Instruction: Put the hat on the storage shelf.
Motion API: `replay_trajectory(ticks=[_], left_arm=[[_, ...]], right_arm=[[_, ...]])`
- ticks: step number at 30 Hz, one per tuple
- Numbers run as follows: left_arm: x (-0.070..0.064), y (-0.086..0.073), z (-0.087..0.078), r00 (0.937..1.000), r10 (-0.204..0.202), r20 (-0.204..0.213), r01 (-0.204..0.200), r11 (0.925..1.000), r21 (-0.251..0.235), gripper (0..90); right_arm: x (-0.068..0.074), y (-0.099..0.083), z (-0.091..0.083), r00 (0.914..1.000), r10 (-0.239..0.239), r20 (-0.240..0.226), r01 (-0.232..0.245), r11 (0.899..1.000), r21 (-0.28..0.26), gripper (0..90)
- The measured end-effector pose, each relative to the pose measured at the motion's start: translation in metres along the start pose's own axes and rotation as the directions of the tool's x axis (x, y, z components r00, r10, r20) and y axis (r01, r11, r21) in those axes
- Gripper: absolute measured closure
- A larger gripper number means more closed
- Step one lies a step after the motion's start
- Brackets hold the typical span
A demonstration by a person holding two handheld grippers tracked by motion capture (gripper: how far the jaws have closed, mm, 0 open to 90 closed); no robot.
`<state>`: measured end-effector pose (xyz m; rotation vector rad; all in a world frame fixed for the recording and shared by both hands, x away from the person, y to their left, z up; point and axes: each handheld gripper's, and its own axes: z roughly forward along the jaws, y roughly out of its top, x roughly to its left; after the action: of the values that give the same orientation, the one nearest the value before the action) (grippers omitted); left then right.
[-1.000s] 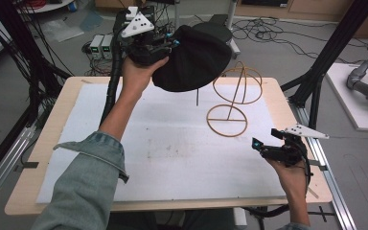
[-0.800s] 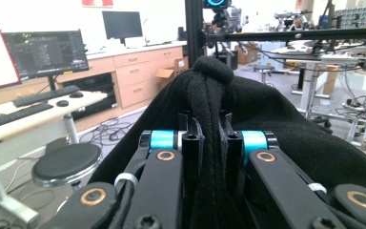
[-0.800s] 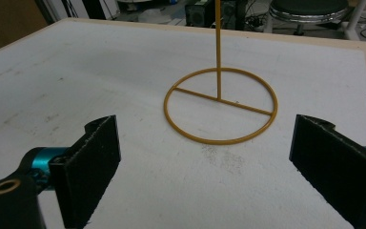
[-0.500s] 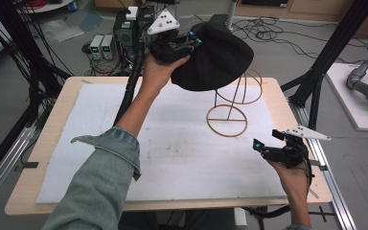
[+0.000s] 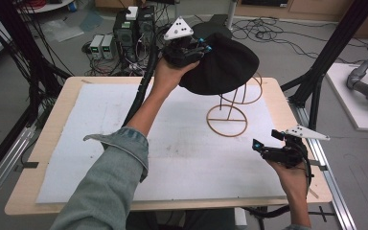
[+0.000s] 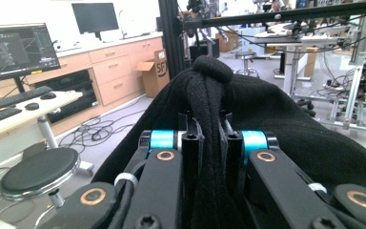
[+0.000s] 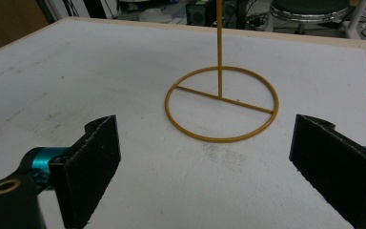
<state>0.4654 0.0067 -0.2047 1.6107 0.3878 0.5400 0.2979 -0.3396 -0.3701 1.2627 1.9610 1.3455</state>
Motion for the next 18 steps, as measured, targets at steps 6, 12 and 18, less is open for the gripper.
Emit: replay_trajectory(ticks=[6,12,18], left_arm=[[-0.001,-0.005,0.009,1.0000,-0.008,-0.001,0.008,0.9999,0.014,83.3],[-0.004,-0.013,0.020,0.9997,-0.024,0.006,0.024,0.9990,0.038,83.0],[-0.010,-0.021,0.032,0.9996,-0.028,0.004,0.028,0.9976,0.063,82.2]], right_arm=[[0.001,0.000,0.002,1.0000,-0.001,-0.002,0.001,1.000,0.007,9.7],[0.002,-0.001,0.002,1.0000,0.000,-0.005,0.000,1.000,0.009,9.8],[0.001,-0.001,0.001,1.0000,0.000,-0.004,0.000,1.000,0.007,9.7]])
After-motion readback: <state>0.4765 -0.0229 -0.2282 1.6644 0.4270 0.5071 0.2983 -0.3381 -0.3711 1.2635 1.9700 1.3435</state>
